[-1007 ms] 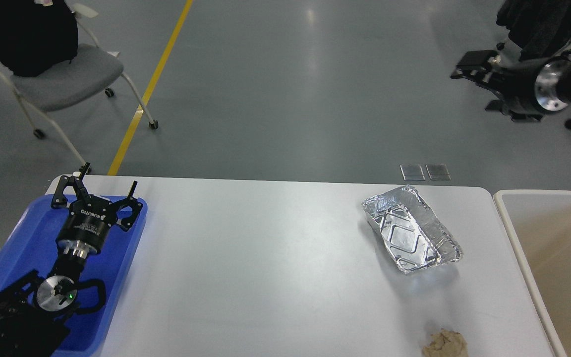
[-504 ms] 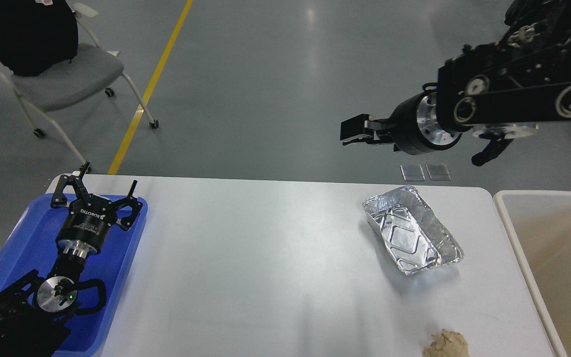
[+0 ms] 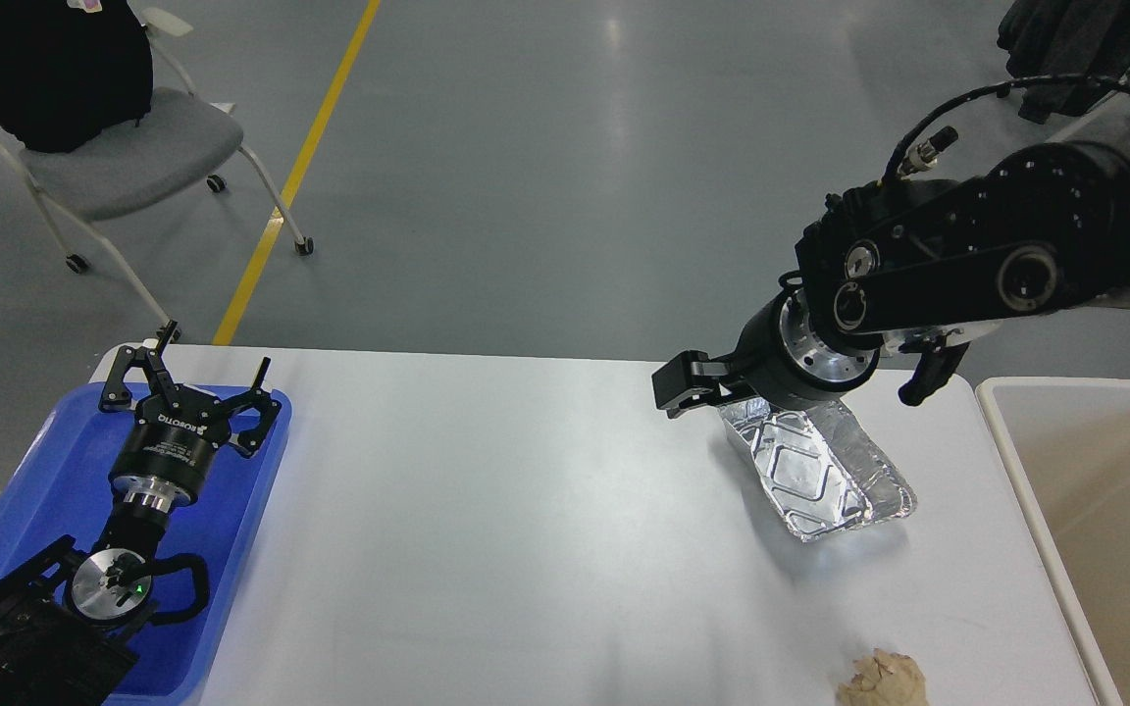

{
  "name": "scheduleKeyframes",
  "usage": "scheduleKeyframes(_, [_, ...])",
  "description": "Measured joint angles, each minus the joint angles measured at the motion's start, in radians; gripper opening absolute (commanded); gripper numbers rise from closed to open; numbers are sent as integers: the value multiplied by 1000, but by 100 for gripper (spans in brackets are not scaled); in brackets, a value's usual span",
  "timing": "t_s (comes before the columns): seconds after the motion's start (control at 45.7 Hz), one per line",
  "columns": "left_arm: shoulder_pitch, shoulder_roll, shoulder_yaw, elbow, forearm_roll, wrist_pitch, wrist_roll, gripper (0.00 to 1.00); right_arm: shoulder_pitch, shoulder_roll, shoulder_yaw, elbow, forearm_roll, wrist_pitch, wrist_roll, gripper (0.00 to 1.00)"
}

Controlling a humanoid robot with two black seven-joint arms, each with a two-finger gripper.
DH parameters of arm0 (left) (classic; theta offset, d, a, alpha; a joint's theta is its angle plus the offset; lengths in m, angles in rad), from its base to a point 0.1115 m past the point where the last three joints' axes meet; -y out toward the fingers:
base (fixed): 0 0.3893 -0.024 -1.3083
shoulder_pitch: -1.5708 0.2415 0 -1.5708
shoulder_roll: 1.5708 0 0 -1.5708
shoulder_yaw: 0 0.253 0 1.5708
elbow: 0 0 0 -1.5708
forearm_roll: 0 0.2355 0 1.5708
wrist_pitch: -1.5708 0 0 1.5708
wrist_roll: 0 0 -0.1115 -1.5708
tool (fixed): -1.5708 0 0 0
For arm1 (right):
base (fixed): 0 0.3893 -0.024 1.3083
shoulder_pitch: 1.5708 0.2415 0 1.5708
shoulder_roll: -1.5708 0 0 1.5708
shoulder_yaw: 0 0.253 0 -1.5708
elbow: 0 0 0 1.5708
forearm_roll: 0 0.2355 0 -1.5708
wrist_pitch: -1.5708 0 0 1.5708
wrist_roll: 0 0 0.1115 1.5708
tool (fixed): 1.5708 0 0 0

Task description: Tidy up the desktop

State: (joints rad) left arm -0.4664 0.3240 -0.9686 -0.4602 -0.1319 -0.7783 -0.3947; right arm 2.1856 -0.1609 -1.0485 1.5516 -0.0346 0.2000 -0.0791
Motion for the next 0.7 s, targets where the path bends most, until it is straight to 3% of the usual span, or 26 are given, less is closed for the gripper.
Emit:
scheduleKeyframes(0.263, [1,1,-1,0,0,-1,0,99,-35,-33,-55,3,-8,43,0,100])
scheduleKeyframes(0.701, [1,0,1,0,0,-1,0,99,26,-94,-92,8,-18,202,1,100])
